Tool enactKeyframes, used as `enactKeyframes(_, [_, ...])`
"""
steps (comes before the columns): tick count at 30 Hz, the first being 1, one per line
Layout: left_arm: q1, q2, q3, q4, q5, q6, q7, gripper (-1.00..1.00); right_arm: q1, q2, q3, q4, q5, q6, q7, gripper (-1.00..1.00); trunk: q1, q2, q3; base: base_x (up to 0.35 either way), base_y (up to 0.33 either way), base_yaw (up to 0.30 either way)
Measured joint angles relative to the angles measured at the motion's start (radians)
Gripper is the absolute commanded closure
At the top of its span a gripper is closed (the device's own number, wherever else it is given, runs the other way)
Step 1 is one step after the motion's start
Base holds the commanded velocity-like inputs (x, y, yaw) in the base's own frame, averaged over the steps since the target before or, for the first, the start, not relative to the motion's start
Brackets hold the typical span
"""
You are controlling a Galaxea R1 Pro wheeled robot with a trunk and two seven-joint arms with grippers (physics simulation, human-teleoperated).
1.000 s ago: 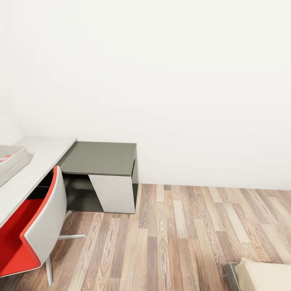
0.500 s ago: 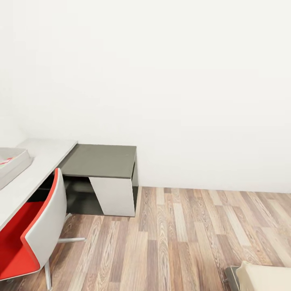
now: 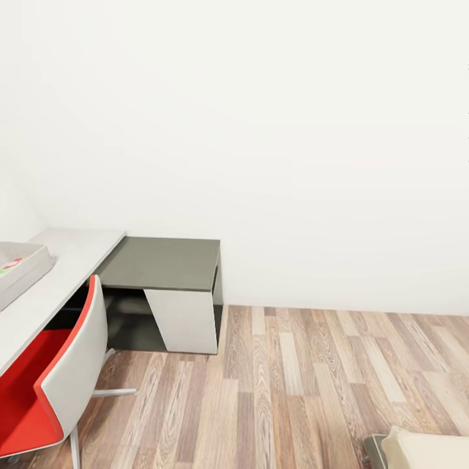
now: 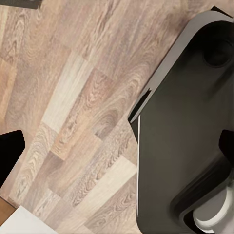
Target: Put all the toys in the child's room - the three board games (two on the bed and one on the table), the two jigsaw puzzles on the table, and the tennis ball on the table - inside the toy box on the table in the child's room.
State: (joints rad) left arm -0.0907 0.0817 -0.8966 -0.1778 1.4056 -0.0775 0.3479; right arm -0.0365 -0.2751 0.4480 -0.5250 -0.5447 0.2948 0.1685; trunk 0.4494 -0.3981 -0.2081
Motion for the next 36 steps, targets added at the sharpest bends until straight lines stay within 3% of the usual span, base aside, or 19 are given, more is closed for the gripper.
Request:
enactKeyframes(20, [0.003, 0.000, 0.000, 0.000, 0.000, 0.000, 0.000, -1.00, 0.003, 0.002, -0.002, 0.060, -0.002, -0.045, -0.001, -1.00, 0.000, 0.000, 0.033, 0.000, 0.000, 0.000])
enactKeyframes(36, [0.004, 0.000, 0.000, 0.000, 0.000, 0.000, 0.000, -1.00, 0.007, 0.024, 0.000, 0.109, -0.001, -0.052, 0.000, -1.00, 0.000, 0.000, 0.059, 0.000, 0.000, 0.000])
